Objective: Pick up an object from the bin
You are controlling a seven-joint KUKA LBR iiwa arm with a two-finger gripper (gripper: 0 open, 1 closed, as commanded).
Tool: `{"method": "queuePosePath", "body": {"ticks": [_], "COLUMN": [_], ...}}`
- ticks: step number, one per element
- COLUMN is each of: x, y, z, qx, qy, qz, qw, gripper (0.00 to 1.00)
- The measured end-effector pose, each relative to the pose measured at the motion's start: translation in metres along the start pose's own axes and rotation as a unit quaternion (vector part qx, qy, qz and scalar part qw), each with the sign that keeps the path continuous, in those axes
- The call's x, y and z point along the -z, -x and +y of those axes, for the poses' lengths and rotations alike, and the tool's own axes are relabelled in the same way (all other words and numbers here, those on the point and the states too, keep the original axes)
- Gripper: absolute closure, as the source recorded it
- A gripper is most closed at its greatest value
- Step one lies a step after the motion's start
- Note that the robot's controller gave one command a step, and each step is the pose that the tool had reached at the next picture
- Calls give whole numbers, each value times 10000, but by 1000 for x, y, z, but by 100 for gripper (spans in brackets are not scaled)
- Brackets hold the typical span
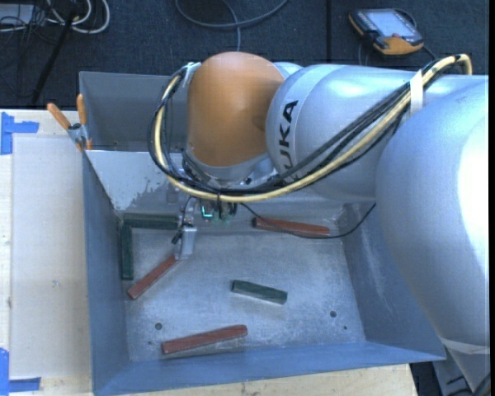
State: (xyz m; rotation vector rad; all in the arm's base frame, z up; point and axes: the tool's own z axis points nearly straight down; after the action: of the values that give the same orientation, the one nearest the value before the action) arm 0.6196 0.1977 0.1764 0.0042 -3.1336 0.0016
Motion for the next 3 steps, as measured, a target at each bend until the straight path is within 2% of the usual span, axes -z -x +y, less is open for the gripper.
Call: {"method": "queuePosePath", "body": {"ticks": [1,2,3], "x": [5,-52,-93], "y": [2,-34,-14], "z": [-1,0,-10], "qx": [-14,233,1196], "qy": [6,8,5], "qz": [-36,-57,-48], "qw": [10000,9997,9928], "gripper": [0,0,0]}}
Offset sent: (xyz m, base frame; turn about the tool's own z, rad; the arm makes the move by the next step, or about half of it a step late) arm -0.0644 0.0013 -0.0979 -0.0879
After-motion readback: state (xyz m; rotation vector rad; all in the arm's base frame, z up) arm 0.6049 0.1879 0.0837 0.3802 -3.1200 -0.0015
